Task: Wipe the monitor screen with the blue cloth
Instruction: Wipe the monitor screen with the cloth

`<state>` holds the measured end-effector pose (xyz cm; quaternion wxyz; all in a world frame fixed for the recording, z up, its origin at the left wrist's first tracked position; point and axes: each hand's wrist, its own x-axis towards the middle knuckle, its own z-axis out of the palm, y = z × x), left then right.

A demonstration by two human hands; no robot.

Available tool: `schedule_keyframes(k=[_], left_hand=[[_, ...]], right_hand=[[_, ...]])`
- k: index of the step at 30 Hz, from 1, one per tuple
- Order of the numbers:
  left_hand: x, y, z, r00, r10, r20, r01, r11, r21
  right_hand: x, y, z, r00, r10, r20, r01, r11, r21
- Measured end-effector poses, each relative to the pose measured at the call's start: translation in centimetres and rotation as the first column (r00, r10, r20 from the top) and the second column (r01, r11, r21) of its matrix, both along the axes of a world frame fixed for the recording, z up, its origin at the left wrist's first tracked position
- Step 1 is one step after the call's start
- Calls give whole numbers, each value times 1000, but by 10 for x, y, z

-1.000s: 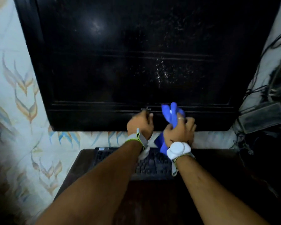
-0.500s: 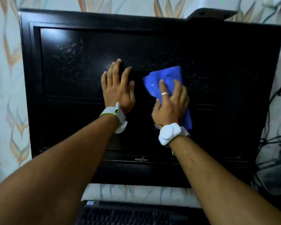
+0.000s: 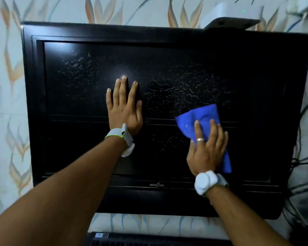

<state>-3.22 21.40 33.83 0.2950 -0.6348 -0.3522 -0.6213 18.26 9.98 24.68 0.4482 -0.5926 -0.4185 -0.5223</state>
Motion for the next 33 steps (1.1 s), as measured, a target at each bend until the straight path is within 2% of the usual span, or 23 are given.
schedule_keyframes(k=[3, 7, 9, 12, 17, 19, 21, 24, 28, 30, 33], left_hand=[[0, 3, 0, 1000, -6, 9, 5, 1000, 19], [0, 7, -2, 1000, -14, 19, 13, 998, 58], [1, 9, -2, 999, -19, 26, 17, 997, 80], [1, 11, -1, 999, -25, 38, 22, 996, 88], [0, 6, -4, 999, -33, 27, 31, 998, 58], [1, 4, -4, 999, -30, 33, 29, 999, 43], [2, 3, -4, 999, -30, 41, 28, 999, 42], [3, 2, -4, 999, -20, 38, 19, 999, 38], [1, 5, -2, 998, -23, 54, 19, 997, 75], [-8, 9, 1, 999, -11, 43, 6, 993, 119], [-25, 15, 1, 998, 26, -56, -18, 991, 134]], right_hand=[[-7, 6, 57, 999, 49, -16, -48, 996, 70], [-49, 25, 105, 988, 108, 106, -112, 993, 25], [-71, 34, 97, 976, 125, 180, -117, 992, -57], [-82, 38, 45, 960, 129, 247, -87, 981, -176], [-28, 18, -45, 965, 25, 259, 35, 974, -222], [-3, 8, -40, 987, 3, 161, 22, 987, -159], [11, 3, -8, 999, 5, 39, -3, 999, -45], [2, 9, 53, 999, 39, 9, -40, 998, 47], [-48, 28, 85, 984, 76, 158, -68, 996, -53], [-75, 35, 66, 970, 97, 224, -66, 988, -141], [-97, 43, 14, 953, 141, 268, -72, 965, -253]])
